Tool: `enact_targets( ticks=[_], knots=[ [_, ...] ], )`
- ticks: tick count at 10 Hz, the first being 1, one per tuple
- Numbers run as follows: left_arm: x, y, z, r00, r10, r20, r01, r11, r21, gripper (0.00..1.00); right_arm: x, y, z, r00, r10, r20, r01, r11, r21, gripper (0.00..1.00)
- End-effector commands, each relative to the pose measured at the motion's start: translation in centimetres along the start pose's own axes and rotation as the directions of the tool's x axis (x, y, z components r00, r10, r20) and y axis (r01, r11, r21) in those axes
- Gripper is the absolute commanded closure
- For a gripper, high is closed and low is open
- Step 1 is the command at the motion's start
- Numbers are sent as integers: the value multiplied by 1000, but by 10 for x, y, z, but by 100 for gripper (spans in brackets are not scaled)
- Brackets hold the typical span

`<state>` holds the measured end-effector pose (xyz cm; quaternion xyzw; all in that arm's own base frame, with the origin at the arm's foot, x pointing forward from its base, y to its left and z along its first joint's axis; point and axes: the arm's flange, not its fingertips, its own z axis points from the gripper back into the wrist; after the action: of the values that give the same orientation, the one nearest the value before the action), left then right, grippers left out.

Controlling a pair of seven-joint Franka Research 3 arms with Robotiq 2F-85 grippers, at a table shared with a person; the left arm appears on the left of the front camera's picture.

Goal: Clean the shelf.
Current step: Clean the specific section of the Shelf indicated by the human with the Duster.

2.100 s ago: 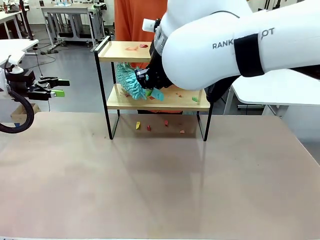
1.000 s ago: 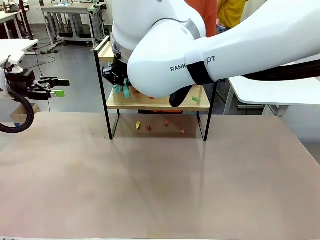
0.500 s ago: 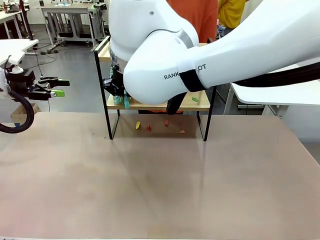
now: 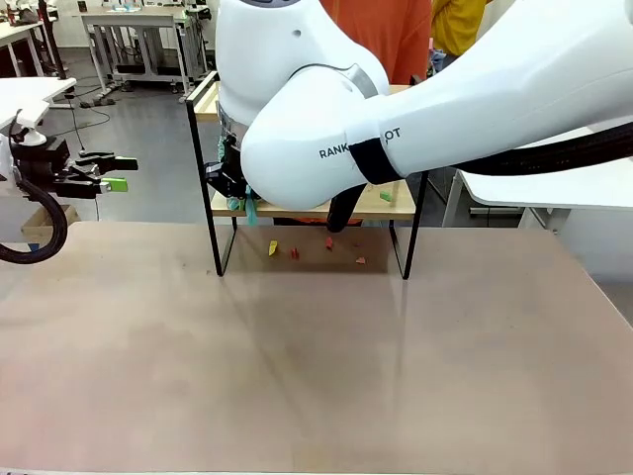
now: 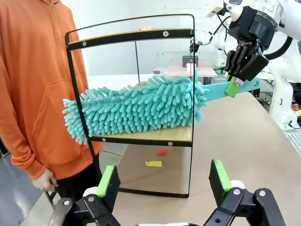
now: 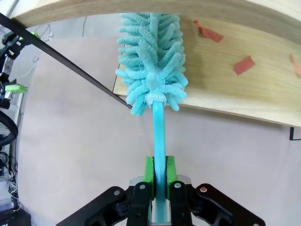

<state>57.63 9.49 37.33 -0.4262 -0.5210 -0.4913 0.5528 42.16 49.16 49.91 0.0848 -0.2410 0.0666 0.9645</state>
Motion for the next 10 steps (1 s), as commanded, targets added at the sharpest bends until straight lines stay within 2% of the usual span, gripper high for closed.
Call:
enact_targets(
  ticks=[1, 5, 10],
  knots=[
    [3, -1, 1, 1000, -7, -4, 7, 1000, -1, 0, 0, 0, 0, 1000, -1, -1, 1, 1000, 0, 87],
    [3, -1, 1, 1000, -7, -4, 7, 1000, -1, 0, -13, -62, 16, 995, -99, -20, 99, 995, -30, 87],
    [3, -1, 1, 1000, -7, -4, 7, 1000, -1, 0, -35, -134, 36, 979, -205, 11, 205, 973, -102, 87]
  ],
)
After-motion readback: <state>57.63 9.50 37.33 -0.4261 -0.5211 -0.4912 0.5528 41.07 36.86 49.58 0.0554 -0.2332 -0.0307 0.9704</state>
